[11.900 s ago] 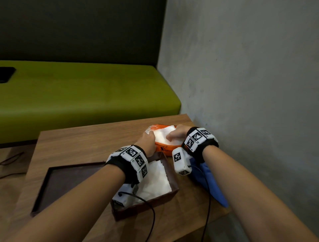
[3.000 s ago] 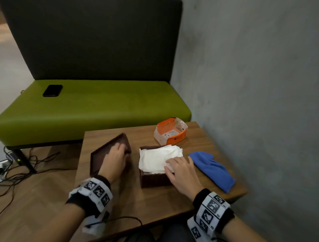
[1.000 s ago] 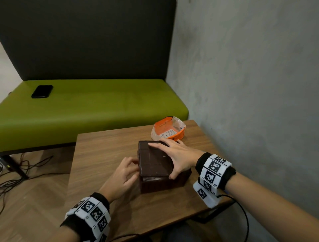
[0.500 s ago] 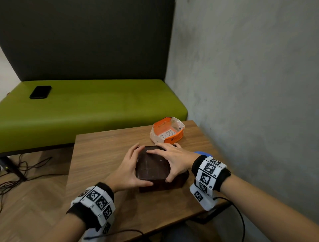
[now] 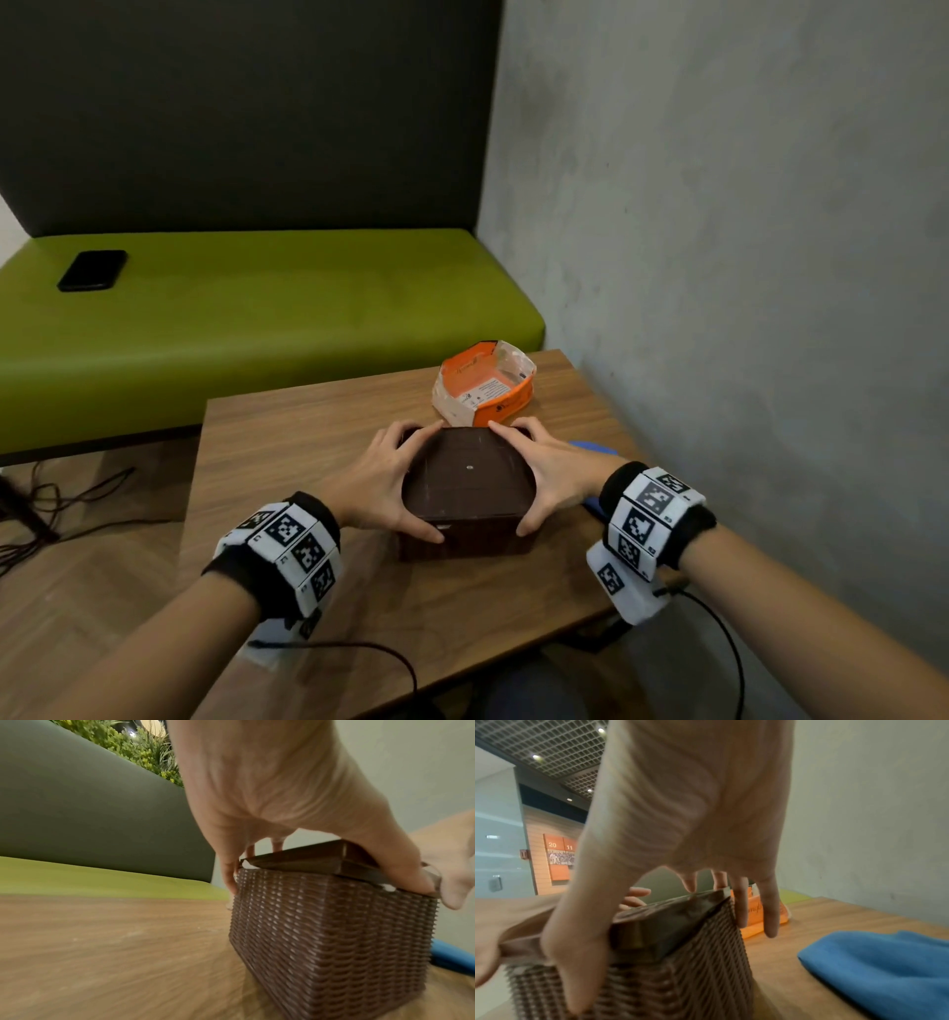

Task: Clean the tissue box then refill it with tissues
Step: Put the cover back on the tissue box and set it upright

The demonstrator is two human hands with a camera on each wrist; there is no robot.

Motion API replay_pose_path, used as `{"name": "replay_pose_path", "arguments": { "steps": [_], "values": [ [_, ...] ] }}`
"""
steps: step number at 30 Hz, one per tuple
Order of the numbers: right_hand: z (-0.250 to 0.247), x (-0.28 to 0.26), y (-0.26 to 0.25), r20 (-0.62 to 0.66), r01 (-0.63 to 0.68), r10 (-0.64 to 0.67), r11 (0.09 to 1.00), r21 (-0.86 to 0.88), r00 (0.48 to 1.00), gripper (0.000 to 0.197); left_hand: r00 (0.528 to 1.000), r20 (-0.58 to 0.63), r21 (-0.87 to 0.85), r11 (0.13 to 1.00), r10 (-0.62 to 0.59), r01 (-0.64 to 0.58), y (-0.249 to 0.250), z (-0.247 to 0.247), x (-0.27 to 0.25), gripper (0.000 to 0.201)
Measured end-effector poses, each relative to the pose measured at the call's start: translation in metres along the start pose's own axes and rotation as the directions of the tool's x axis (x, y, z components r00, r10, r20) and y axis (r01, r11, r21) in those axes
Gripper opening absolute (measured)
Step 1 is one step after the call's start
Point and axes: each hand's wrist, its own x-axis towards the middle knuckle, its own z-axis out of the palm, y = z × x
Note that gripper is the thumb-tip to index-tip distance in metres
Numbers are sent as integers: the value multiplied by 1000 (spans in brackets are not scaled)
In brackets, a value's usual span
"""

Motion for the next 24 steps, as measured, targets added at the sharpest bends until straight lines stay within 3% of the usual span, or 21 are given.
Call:
{"name": "replay_pose_path", "arguments": {
  "steps": [9,12,17,24],
  "values": [
    [-7,3,4,13,14,-14,999,-45,1000,125,999,18,95,995,-33,31,7,-2,2,135],
    [-7,3,4,2,25,-25,999,-34,1000,122,999,5,129,991,-37,36,10,0,0,117],
    [-6,2,7,-26,62,-62,998,1,998,118,997,68,170,985,-47,35,17,3,-5,110],
    [-3,0,16,-105,129,-119,988,85,987,108,997,-73,233,972,-3,20,16,13,-12,107]
  ]
}}
